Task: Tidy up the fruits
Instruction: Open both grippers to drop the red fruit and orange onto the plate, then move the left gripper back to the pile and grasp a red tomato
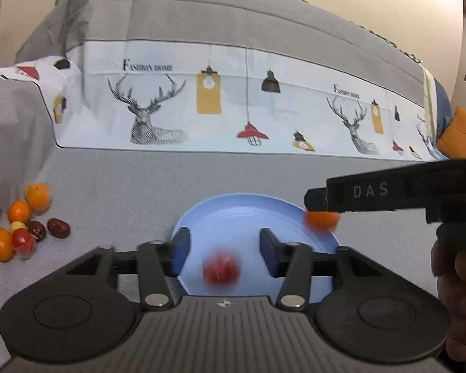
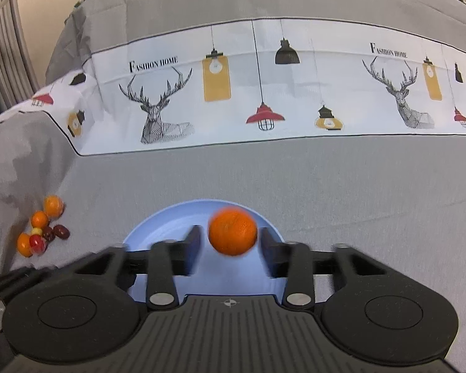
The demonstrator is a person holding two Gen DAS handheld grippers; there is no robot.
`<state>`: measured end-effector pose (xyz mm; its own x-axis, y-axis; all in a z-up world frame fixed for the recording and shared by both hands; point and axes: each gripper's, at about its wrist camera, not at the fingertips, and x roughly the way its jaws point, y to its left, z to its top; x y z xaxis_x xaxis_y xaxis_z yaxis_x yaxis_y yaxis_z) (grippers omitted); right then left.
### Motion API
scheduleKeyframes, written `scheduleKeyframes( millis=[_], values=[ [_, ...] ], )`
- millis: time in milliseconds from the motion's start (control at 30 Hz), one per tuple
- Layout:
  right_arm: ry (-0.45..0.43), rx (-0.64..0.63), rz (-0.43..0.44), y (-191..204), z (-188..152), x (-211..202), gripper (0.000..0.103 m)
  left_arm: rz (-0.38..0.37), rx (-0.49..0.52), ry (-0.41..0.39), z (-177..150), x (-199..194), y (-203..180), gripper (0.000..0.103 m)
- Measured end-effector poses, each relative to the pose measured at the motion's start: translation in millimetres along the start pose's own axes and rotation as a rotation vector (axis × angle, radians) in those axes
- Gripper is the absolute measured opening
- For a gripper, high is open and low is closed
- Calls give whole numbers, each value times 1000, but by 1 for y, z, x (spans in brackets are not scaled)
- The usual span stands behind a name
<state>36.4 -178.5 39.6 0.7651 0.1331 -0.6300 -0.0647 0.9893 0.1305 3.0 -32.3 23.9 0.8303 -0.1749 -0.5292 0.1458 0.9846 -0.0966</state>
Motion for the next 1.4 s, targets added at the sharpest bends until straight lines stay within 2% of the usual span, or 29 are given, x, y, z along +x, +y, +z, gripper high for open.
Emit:
scheduleKeyframes(
  millis=[33, 233, 300, 367, 467, 600, 733, 800, 867, 1100, 1200, 1400],
  values=[
    [-6, -3, -7, 0, 0, -1, 60, 4, -5, -2, 1, 0, 1, 56],
    [-22, -5, -24, 1, 1, -3, 60, 39, -15, -8, 1, -4, 6, 54],
    [-31, -14, -32, 3, 1, -4, 60, 47, -6, -12, 2, -8, 8, 44],
    [-46, -25, -34, 5, 1, -6, 60, 48, -15, 6, 5, -12, 15, 27],
    [-67, -14, -20, 5, 4, -10, 60, 69, 0, 14, 16, -21, 30, 18],
    [-92, 10, 14, 4, 8, -17, 56, 109, 110, -14, 35, -35, 59, 18],
    [-109, 9, 47, 6, 10, -24, 45, 183, 195, -5, 34, -38, 94, 18],
    [-109, 9, 59, 7, 12, -24, 40, 173, 82, 54, 35, -30, 118, 18],
    [-106, 12, 70, 9, 12, -23, 38, 186, 13, 82, 36, -24, 132, 18],
    [-70, -5, 134, 21, 11, -20, 38, 235, -107, 187, 38, 4, 165, 19],
    [-50, -12, 158, 27, 10, -17, 38, 267, -188, 245, 36, 14, 186, 19],
    [-8, -40, 197, 40, 7, -8, 38, 304, -172, 284, 36, 26, 187, 22]
  ],
)
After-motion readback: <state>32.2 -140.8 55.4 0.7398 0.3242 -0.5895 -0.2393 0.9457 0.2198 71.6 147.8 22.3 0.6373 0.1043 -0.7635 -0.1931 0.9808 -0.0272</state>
